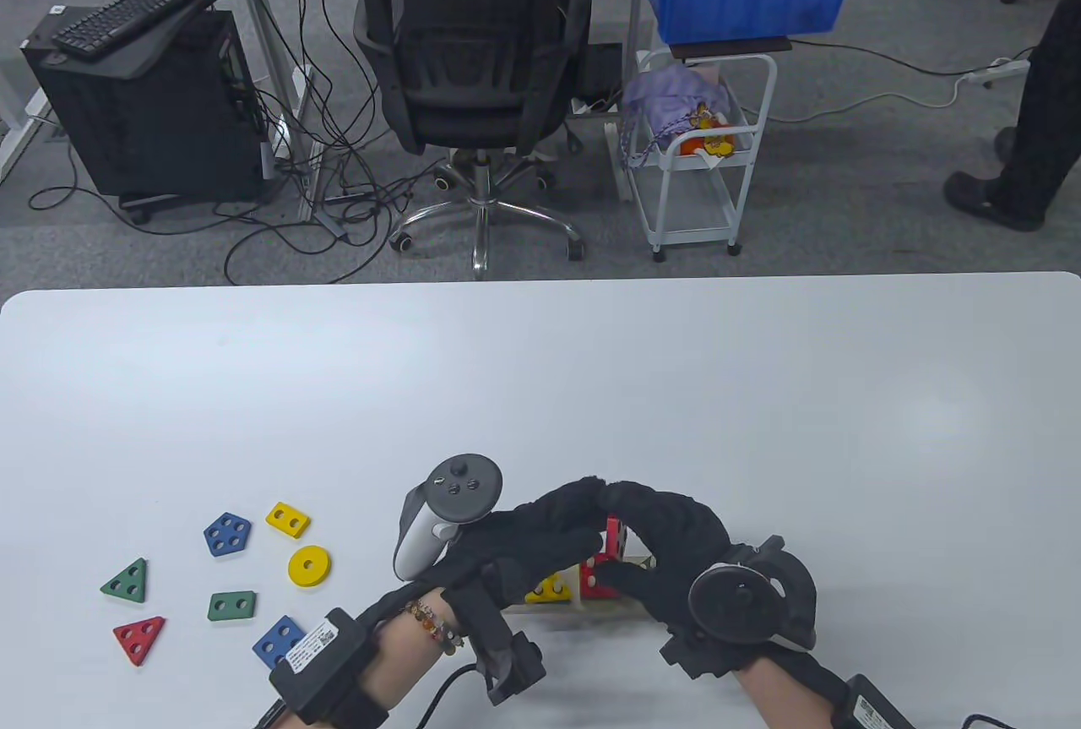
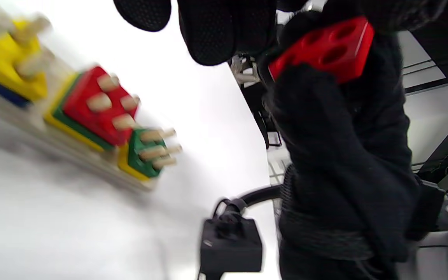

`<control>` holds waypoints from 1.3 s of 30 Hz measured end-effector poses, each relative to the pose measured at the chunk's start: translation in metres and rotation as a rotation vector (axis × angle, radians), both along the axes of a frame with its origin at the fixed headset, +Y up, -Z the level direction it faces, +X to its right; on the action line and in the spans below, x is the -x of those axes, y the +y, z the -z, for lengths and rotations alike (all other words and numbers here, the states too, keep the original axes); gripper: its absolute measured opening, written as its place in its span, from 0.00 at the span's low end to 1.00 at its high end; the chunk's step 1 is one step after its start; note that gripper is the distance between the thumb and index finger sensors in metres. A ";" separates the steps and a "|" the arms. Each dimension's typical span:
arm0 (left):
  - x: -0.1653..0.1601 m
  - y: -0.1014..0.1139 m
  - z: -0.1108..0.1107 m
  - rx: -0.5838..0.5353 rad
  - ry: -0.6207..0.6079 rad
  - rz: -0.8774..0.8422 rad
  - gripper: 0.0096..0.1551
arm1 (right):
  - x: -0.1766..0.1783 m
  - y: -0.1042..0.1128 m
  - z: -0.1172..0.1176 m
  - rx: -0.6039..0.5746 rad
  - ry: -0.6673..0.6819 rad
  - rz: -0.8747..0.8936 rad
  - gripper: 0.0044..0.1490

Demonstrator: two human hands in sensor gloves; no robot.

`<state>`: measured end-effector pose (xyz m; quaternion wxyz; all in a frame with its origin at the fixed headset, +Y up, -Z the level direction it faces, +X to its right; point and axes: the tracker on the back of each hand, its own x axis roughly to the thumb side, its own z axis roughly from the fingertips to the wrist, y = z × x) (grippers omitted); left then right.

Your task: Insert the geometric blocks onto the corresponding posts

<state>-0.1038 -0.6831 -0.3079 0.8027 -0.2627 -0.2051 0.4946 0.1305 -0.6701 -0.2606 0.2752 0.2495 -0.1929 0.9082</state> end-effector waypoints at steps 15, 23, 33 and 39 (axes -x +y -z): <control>0.128 -0.015 -0.023 -0.398 0.412 0.617 0.44 | -0.014 -0.013 0.017 0.146 -0.061 -0.290 0.43; 0.155 -0.028 -0.025 -0.456 0.489 0.891 0.43 | -0.007 -0.030 0.019 0.172 -0.069 -0.447 0.43; 0.162 -0.044 -0.021 -0.456 0.493 1.018 0.42 | -0.007 -0.049 0.025 0.243 -0.042 -0.495 0.43; 0.158 -0.045 -0.021 -0.456 0.476 1.028 0.42 | -0.010 -0.055 0.027 0.251 -0.047 -0.486 0.43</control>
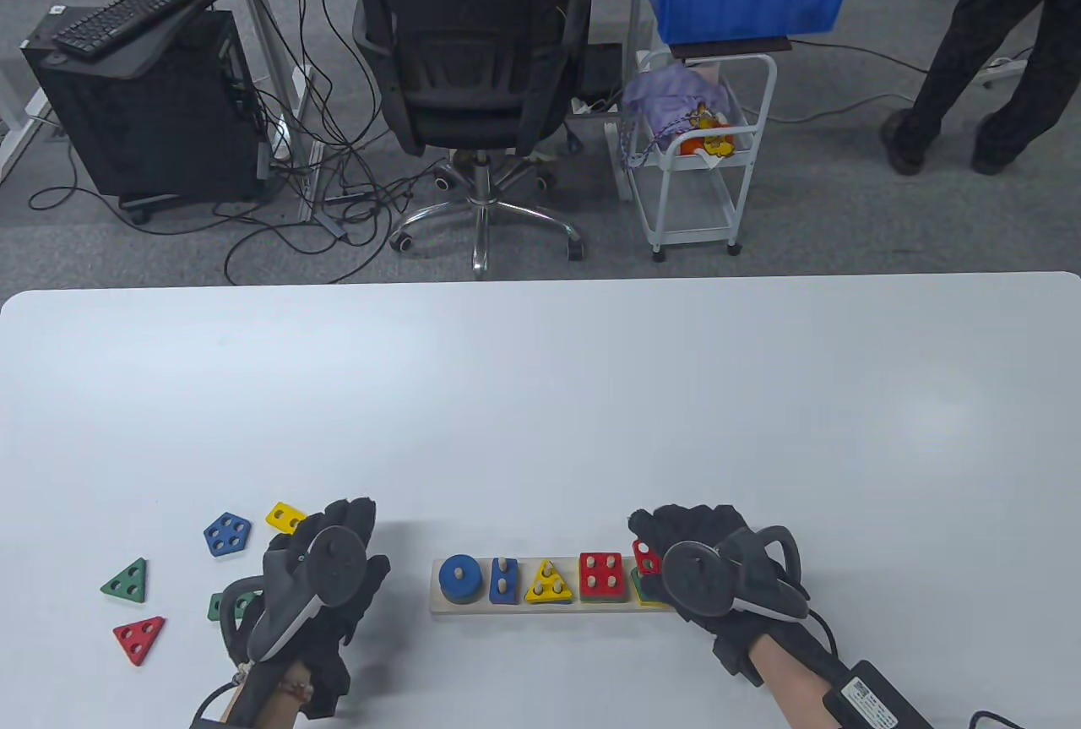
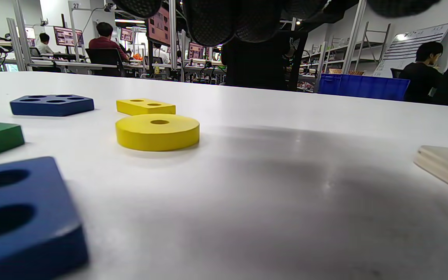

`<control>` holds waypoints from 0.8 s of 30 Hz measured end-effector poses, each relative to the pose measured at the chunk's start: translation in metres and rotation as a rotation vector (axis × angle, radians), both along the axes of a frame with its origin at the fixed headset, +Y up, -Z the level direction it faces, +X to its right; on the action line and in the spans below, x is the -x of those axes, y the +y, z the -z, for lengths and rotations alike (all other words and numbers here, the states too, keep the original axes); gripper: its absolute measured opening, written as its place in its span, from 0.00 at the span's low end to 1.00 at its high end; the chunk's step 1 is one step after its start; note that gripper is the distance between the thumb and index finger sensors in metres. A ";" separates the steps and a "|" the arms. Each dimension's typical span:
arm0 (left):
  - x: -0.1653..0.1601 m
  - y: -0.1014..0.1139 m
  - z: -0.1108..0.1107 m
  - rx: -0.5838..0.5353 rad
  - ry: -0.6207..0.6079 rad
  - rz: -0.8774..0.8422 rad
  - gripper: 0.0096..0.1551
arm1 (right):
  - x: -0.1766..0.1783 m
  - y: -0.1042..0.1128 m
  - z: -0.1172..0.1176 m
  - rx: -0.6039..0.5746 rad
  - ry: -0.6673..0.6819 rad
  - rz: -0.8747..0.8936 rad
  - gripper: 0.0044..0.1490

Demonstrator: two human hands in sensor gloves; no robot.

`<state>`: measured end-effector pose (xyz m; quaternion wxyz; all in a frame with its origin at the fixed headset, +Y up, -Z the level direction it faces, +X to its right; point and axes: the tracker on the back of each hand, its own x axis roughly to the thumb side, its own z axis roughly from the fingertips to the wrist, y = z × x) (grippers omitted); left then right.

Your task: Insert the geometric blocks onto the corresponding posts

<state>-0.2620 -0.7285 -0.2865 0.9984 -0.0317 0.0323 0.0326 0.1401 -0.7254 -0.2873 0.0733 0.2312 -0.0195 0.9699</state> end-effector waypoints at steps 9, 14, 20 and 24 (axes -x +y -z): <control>-0.001 -0.002 0.000 0.019 -0.001 0.004 0.41 | 0.003 -0.002 0.000 0.096 0.043 -0.057 0.45; -0.001 -0.002 0.000 0.032 0.003 0.009 0.41 | 0.004 -0.002 0.000 0.093 0.044 -0.058 0.45; -0.001 -0.003 0.000 0.034 0.005 0.009 0.41 | 0.005 -0.004 -0.001 0.097 0.038 -0.109 0.45; 0.003 -0.001 0.001 0.042 0.019 -0.002 0.42 | 0.001 -0.004 0.002 0.128 0.027 -0.077 0.50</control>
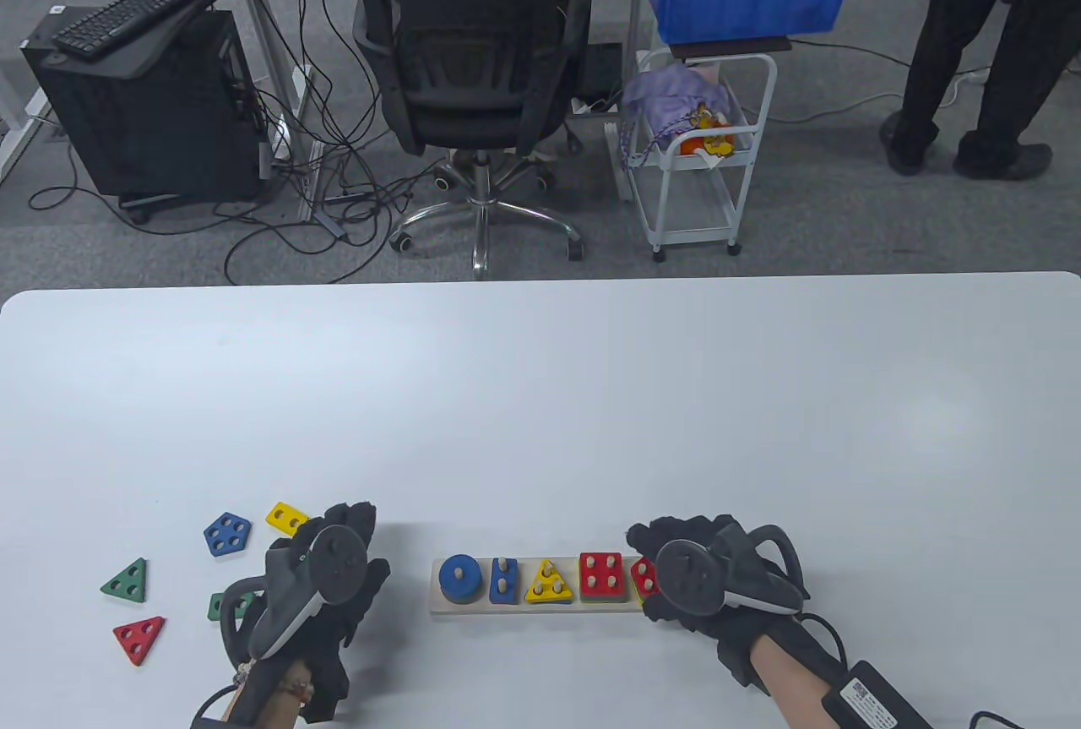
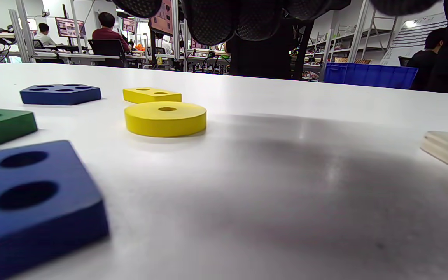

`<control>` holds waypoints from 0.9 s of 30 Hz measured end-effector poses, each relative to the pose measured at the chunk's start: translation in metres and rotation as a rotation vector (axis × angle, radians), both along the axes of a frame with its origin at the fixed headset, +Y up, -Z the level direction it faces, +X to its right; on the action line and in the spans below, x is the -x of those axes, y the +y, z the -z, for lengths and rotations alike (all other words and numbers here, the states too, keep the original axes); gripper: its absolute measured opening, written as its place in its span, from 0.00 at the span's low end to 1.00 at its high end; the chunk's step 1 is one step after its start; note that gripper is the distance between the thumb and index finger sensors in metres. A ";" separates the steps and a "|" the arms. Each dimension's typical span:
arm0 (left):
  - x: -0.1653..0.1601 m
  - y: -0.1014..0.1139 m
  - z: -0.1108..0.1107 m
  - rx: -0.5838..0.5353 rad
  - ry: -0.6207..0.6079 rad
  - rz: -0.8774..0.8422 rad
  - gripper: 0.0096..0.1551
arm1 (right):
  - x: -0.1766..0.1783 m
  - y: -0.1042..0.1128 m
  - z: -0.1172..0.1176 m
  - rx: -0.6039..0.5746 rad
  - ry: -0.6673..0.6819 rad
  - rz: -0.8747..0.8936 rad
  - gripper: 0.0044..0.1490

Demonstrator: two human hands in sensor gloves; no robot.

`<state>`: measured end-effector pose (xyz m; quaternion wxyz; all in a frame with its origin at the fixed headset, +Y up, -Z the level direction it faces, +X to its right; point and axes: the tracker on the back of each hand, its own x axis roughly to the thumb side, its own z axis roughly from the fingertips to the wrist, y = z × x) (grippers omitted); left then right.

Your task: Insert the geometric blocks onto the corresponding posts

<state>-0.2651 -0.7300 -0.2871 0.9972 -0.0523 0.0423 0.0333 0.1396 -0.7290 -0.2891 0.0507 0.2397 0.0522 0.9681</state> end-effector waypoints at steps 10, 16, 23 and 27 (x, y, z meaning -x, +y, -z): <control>0.070 0.025 0.003 -0.046 0.301 -0.141 0.38 | -0.038 0.017 0.011 -0.012 -0.178 0.120 0.42; 0.063 0.003 0.012 0.135 0.230 0.012 0.36 | -0.047 0.015 0.015 0.012 -0.211 0.117 0.41; 0.038 -0.017 0.024 0.208 0.190 0.172 0.36 | -0.048 0.013 0.016 0.035 -0.216 0.096 0.40; 0.028 -0.019 0.025 0.180 0.195 0.276 0.36 | -0.049 0.014 0.015 0.040 -0.224 0.088 0.40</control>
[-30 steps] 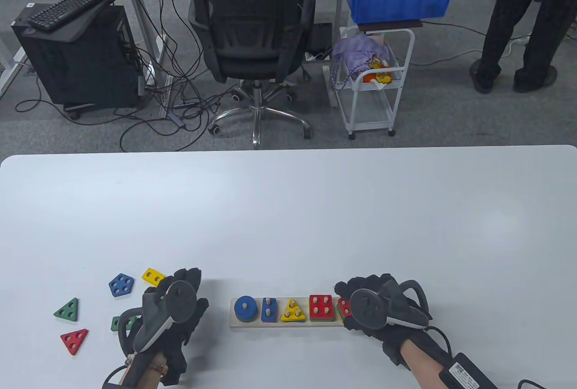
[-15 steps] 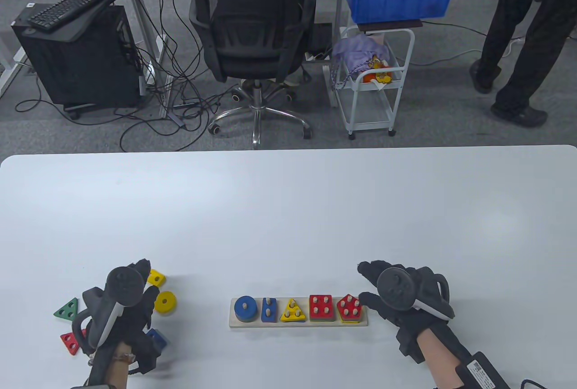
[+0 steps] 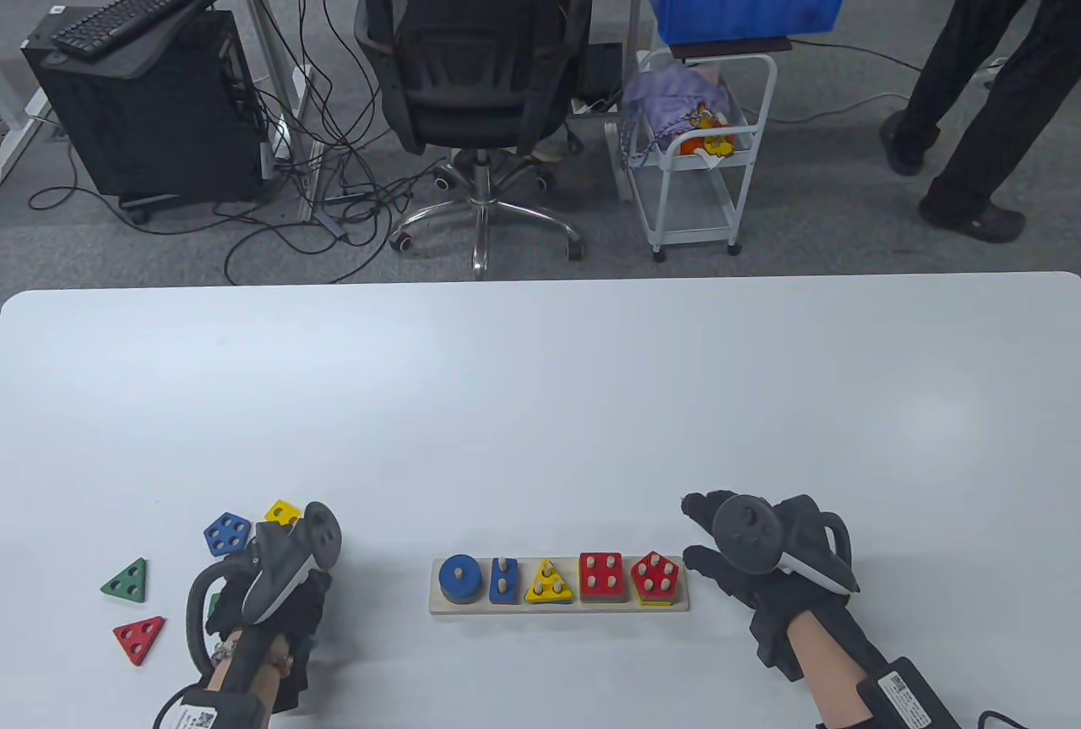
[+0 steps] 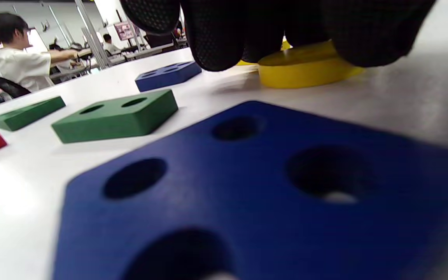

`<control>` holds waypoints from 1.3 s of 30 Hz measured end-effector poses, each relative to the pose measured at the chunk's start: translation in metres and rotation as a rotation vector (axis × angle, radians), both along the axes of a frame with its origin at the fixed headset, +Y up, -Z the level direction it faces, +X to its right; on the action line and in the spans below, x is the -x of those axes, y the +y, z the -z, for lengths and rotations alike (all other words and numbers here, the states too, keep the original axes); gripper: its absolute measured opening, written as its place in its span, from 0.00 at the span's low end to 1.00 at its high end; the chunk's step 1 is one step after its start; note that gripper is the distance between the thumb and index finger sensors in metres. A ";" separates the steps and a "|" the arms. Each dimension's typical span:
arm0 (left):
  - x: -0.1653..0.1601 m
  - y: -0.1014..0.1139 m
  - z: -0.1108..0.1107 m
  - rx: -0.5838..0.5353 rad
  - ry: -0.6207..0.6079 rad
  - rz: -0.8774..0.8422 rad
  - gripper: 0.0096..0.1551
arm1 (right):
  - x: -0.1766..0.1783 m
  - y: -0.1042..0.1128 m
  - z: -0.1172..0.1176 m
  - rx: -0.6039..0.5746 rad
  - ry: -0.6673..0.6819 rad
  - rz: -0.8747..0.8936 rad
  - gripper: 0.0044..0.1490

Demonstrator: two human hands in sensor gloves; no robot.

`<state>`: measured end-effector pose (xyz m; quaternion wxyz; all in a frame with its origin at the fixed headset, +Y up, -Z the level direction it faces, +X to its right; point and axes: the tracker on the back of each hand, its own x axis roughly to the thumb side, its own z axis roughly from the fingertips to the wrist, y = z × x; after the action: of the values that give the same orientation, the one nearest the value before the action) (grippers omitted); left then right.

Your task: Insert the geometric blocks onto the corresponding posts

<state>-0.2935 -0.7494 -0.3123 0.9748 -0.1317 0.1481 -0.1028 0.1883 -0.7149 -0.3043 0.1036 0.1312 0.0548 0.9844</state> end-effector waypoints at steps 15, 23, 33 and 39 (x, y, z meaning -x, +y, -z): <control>-0.017 0.024 -0.016 -0.172 -0.121 -0.181 0.37 | -0.006 0.001 0.002 -0.006 -0.028 -0.006 0.40; -0.044 0.044 -0.033 -0.285 -0.293 -0.742 0.38 | -0.008 0.002 0.002 -0.010 -0.034 -0.002 0.40; -0.097 0.024 -0.034 -0.163 -0.482 -0.565 0.37 | -0.011 0.003 0.003 -0.021 -0.037 0.008 0.40; -0.107 0.013 -0.028 -0.125 -0.482 -0.508 0.37 | -0.011 0.002 0.003 -0.019 -0.033 0.011 0.39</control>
<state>-0.1862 -0.7365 -0.2842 0.9823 -0.0765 -0.1176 0.1237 0.1990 -0.7127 -0.3073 0.1086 0.1164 0.0431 0.9863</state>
